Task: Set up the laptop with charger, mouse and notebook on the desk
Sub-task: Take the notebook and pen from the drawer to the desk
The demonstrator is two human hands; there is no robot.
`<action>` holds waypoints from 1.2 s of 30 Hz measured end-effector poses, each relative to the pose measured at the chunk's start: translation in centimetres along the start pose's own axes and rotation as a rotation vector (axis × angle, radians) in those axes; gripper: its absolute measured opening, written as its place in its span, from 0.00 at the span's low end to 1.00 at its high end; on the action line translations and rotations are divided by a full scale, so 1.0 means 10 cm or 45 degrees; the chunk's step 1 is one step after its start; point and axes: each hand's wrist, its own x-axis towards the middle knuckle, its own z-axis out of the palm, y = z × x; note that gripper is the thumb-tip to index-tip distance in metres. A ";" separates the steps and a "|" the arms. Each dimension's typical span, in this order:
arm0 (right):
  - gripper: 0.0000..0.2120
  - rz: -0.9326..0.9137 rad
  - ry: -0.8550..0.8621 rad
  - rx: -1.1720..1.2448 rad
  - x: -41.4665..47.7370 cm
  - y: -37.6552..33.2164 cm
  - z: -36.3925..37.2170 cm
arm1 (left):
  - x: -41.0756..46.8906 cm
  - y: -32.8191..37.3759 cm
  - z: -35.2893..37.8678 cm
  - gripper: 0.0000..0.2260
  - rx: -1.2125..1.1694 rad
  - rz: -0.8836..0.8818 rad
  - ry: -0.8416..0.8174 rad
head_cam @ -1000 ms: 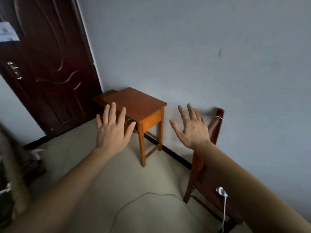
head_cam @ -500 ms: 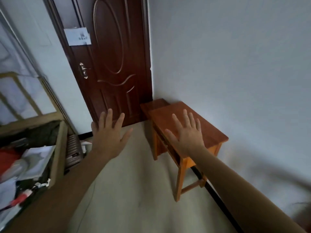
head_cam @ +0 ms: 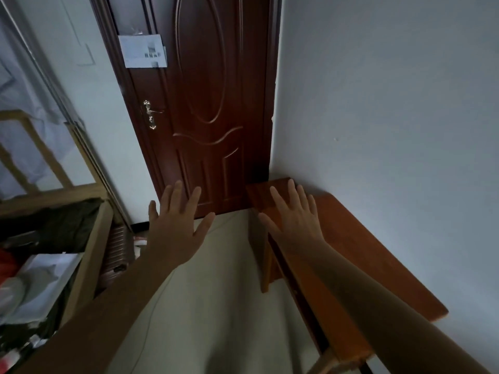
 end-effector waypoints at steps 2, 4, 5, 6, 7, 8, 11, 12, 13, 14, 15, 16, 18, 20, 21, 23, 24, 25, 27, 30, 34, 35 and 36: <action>0.37 0.009 0.013 -0.023 0.46 -0.03 0.16 | 0.43 -0.20 0.21 0.31 -0.019 0.035 0.001; 0.37 0.069 -0.011 -0.012 0.91 -0.06 0.25 | 0.91 -0.38 0.36 0.32 -0.048 0.063 -0.078; 0.37 0.096 -0.002 -0.008 1.13 -0.07 0.28 | 1.13 -0.47 0.43 0.33 -0.067 0.059 -0.093; 0.37 0.111 0.012 -0.012 1.36 -0.09 0.31 | 1.39 -0.55 0.51 0.33 -0.058 0.077 -0.095; 0.38 0.118 0.030 -0.012 1.48 -0.07 0.32 | 1.54 -0.58 0.57 0.33 -0.055 0.104 -0.090; 0.38 0.153 0.037 -0.005 1.72 -0.07 0.35 | 1.81 -0.66 0.66 0.33 -0.052 0.132 -0.115; 0.38 0.242 0.036 0.069 2.25 -0.05 0.53 | 2.46 -0.79 1.02 0.33 -0.082 0.140 -0.167; 0.38 0.251 0.035 0.070 2.38 -0.03 0.60 | 2.62 -0.81 1.15 0.33 -0.081 0.143 -0.188; 0.38 0.253 0.024 0.064 2.48 0.00 0.65 | 2.75 -0.81 1.26 0.33 -0.091 0.143 -0.214; 0.38 0.258 0.007 0.052 2.61 0.04 0.73 | 2.89 -0.82 1.40 0.33 -0.105 0.157 -0.232; 0.39 0.284 -0.009 0.049 2.79 0.11 0.83 | 3.10 -0.84 1.57 0.33 -0.121 0.172 -0.264; 0.39 0.301 -0.025 0.040 2.93 0.16 0.91 | 3.24 -0.84 1.71 0.33 -0.120 0.188 -0.282; 0.38 0.357 -0.044 0.023 3.27 0.33 1.12 | 3.64 -0.83 2.05 0.33 -0.105 0.217 -0.320; 0.37 0.405 -0.044 0.017 3.59 0.49 1.28 | 4.01 -0.80 2.32 0.34 -0.093 0.243 -0.335; 0.37 0.426 -0.042 0.020 3.75 0.57 1.33 | 4.21 -0.79 2.43 0.34 -0.093 0.249 -0.333; 0.39 0.456 -0.051 0.033 4.17 0.74 1.47 | 4.71 -0.72 2.70 0.34 -0.106 0.293 -0.348; 0.39 0.490 -0.057 0.050 4.35 0.81 1.55 | 4.94 -0.69 2.82 0.34 -0.121 0.298 -0.359; 0.39 0.574 -0.052 0.078 4.76 0.99 1.59 | 5.46 -0.56 2.98 0.34 -0.122 0.326 -0.400; 0.37 0.585 -0.077 0.065 4.97 1.06 1.63 | 5.76 -0.51 3.05 0.34 -0.117 0.352 -0.395; 0.34 0.599 -0.092 0.032 5.37 1.25 1.62 | 6.29 -0.39 3.15 0.32 -0.126 0.432 -0.322; 0.33 0.689 -0.079 0.013 5.95 1.49 1.56 | 7.09 -0.27 3.44 0.31 -0.173 0.490 -0.319; 0.32 0.728 -0.068 -0.008 6.06 1.56 1.56 | 7.29 -0.22 3.55 0.31 -0.187 0.540 -0.331; 0.32 0.751 -0.070 -0.033 6.10 1.60 1.56 | 7.40 -0.20 3.65 0.31 -0.187 0.569 -0.328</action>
